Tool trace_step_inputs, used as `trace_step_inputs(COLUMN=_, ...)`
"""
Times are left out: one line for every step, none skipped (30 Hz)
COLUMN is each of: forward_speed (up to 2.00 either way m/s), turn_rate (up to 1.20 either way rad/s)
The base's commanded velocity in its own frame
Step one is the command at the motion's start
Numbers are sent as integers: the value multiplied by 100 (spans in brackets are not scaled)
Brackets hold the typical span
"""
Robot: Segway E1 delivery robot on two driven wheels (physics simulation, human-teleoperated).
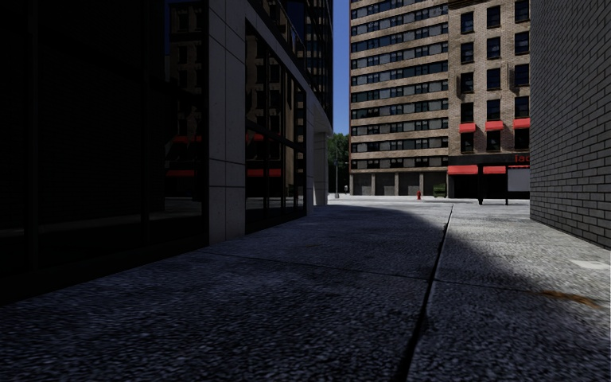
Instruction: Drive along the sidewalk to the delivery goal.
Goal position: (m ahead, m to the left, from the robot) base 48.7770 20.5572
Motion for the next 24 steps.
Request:
trace_step_inputs(forward_speed=0, turn_rate=0)
trace_step_inputs(forward_speed=0, turn_rate=0)
trace_step_inputs(forward_speed=0, turn_rate=0)
trace_step_inputs(forward_speed=0, turn_rate=0)
trace_step_inputs(forward_speed=0, turn_rate=0)
trace_step_inputs(forward_speed=0, turn_rate=0)
trace_step_inputs(forward_speed=0, turn_rate=0)
trace_step_inputs(forward_speed=0, turn_rate=0)
trace_step_inputs(forward_speed=0, turn_rate=0)
trace_step_inputs(forward_speed=0, turn_rate=0)
trace_step_inputs(forward_speed=0, turn_rate=0)
trace_step_inputs(forward_speed=0, turn_rate=0)
trace_step_inputs(forward_speed=0, turn_rate=0)
trace_step_inputs(forward_speed=0, turn_rate=0)
trace_step_inputs(forward_speed=0, turn_rate=0)
trace_step_inputs(forward_speed=0, turn_rate=0)
trace_step_inputs(forward_speed=0, turn_rate=0)
trace_step_inputs(forward_speed=0, turn_rate=0)
trace_step_inputs(forward_speed=0, turn_rate=0)
trace_step_inputs(forward_speed=0, turn_rate=0)
trace_step_inputs(forward_speed=0, turn_rate=0)
trace_step_inputs(forward_speed=0, turn_rate=0)
trace_step_inputs(forward_speed=0, turn_rate=0)
trace_step_inputs(forward_speed=0, turn_rate=0)
